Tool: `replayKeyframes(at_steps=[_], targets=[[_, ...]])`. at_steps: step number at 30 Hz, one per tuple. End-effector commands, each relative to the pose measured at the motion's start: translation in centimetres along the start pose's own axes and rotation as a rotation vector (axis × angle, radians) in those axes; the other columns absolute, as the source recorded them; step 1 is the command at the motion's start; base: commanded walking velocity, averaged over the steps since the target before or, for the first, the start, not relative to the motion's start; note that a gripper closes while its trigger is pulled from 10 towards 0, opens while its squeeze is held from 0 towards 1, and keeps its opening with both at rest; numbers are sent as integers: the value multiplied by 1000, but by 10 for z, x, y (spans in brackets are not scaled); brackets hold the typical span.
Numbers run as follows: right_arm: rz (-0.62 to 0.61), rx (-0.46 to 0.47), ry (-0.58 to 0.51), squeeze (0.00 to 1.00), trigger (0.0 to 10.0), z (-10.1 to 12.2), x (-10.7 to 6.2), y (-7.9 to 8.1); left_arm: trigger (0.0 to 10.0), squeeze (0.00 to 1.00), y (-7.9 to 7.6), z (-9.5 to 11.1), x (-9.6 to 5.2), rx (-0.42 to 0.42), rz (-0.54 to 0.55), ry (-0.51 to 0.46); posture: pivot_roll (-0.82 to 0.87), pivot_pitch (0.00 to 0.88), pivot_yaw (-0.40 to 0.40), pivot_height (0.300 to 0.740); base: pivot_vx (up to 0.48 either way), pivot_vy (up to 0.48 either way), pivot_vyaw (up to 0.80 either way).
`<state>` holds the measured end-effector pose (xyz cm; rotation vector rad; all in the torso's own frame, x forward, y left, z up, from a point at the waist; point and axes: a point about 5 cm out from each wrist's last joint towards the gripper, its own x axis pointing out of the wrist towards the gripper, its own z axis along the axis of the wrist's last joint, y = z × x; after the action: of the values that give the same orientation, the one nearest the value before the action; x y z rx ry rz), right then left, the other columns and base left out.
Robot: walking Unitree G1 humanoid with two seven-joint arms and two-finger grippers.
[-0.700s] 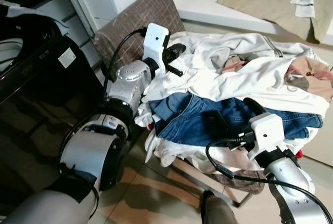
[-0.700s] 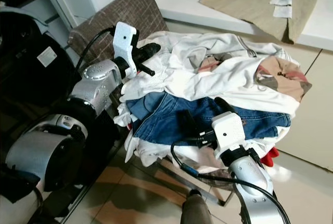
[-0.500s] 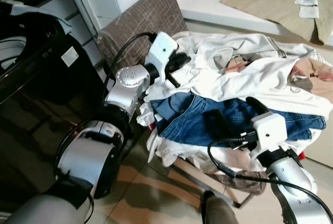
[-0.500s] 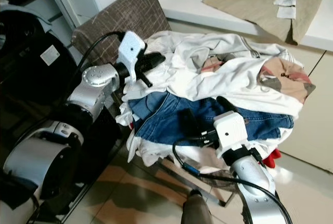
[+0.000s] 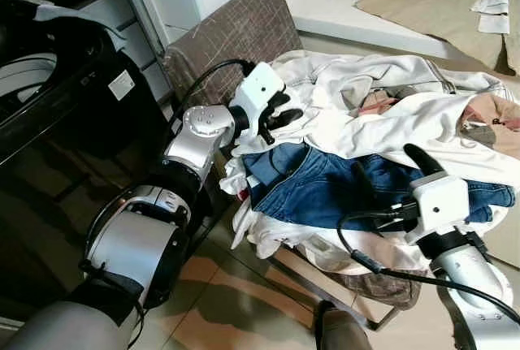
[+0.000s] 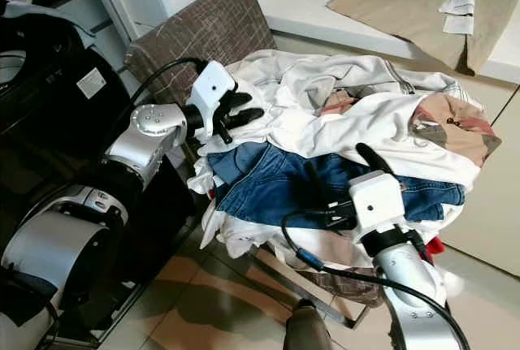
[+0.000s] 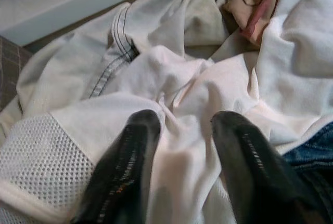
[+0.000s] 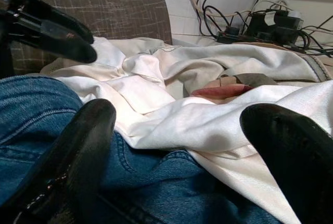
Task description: Clothes washing
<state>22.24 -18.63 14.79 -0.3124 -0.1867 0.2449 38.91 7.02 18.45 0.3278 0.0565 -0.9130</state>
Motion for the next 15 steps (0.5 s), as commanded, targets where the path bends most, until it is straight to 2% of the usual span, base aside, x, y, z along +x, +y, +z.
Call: replayKeyframes(at_steps=[1,3,7,9,15], targets=[[0,3,-13,0,10000,1,0,2,10000,1000,-1,-7,-1,-67,-11,24,-326,67,166,740,0,0,0],[2,2,-14,0,10000,2,0,3,10000,1000,-2,-7,1,-104,-15,27,-326,67,166,740,0,0,0],[-7,1,-24,0,10000,3,1,3,10000,1000,-5,-9,3,-56,-15,52,-332,60,167,740,0,0,0],[-30,-5,-36,0,10000,5,1,0,10000,1000,-6,-10,4,-60,-17,54,-335,57,169,740,0,0,0],[-54,-10,-39,0,10000,5,1,-6,10000,1000,-6,-7,6,-151,-29,37,-341,56,174,740,0,0,0]])
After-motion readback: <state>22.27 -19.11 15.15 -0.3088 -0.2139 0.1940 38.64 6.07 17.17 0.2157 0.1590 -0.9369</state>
